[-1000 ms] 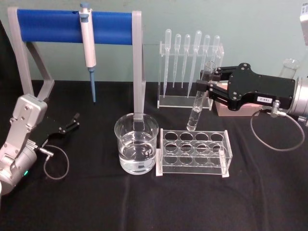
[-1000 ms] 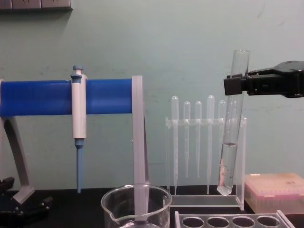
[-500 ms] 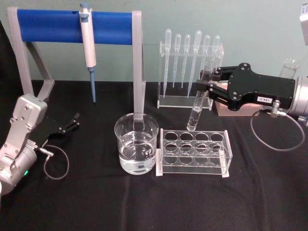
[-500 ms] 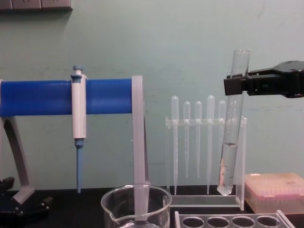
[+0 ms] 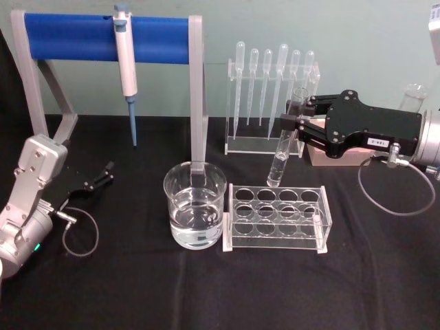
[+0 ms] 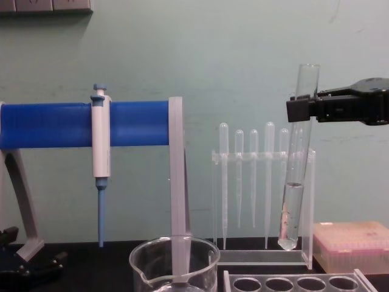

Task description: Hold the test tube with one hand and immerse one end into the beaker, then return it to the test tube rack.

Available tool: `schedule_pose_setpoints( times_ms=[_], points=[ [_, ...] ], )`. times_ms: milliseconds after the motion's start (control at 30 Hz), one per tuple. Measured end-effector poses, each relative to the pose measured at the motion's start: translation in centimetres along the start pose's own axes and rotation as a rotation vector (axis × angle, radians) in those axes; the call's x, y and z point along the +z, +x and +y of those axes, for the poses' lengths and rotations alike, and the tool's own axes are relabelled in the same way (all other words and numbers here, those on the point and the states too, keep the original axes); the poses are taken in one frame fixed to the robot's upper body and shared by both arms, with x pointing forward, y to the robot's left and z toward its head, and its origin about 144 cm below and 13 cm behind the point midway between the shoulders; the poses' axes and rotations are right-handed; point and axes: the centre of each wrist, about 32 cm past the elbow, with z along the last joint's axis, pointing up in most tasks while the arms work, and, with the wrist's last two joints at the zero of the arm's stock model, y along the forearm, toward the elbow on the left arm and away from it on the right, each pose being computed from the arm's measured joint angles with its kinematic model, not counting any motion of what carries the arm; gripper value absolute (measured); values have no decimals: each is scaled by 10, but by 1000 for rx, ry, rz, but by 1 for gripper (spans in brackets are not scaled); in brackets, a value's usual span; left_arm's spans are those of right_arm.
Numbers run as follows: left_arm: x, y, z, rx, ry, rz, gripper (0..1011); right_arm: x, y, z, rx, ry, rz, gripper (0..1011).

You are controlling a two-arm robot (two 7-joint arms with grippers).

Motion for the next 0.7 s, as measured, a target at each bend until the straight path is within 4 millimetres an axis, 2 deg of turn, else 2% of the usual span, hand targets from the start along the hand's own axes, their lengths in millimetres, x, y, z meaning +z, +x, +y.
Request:
schedule_pose_setpoints(
  times_ms=[700],
  points=[
    [0, 0, 0, 0, 0, 0, 1000, 0, 0, 0, 0, 0, 0, 241]
  ],
)
